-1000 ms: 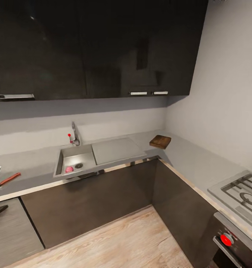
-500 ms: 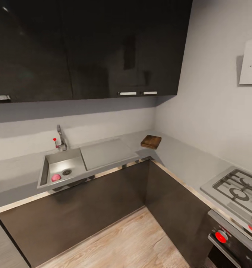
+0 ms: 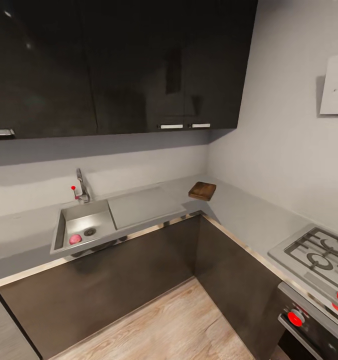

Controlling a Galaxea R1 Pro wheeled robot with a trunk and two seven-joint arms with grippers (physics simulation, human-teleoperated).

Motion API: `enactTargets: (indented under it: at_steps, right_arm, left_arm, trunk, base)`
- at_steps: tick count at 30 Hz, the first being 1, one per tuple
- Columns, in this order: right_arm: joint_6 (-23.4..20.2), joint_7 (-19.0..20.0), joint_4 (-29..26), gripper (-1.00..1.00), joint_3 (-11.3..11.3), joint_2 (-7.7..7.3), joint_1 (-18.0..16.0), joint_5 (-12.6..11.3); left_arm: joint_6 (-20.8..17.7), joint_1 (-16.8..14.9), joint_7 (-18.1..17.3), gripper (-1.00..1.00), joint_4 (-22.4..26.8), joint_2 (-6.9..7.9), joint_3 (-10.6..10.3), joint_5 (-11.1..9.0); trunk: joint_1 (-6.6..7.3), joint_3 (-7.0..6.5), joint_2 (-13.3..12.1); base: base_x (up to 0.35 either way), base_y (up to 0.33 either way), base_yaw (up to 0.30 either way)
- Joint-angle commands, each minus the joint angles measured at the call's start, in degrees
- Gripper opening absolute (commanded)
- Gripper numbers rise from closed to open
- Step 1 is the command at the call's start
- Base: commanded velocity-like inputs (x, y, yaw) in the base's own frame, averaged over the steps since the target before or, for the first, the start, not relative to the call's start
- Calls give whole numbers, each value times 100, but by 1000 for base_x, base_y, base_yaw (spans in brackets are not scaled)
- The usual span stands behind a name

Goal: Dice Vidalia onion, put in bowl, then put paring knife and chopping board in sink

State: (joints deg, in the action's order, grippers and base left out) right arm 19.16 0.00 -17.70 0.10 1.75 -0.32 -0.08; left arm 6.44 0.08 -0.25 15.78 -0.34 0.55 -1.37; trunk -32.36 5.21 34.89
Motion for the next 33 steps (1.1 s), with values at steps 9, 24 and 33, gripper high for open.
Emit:
enactTargets:
  at_steps: [9,24,33]
  right_arm:
    - [17,0,3,100,1,0,-3,-1]
    - [16,0,5,100,10,7,-3,4]
    - [82,-1,-43,100,34,4,-3,25]
  left_arm:
    - [7,1,-1,100,4,-1,6,-19]
    - [14,1,21,100,6,-1,0,-14]
    - [15,1,17,100,7,-1,-1,-13]
  trunk:
    - [196,-153,-355]
    - [460,-369,-836]
    - [460,-369,-836]
  base:
    - [0,0,0]
    - [0,0,0]
    - [0,0,0]
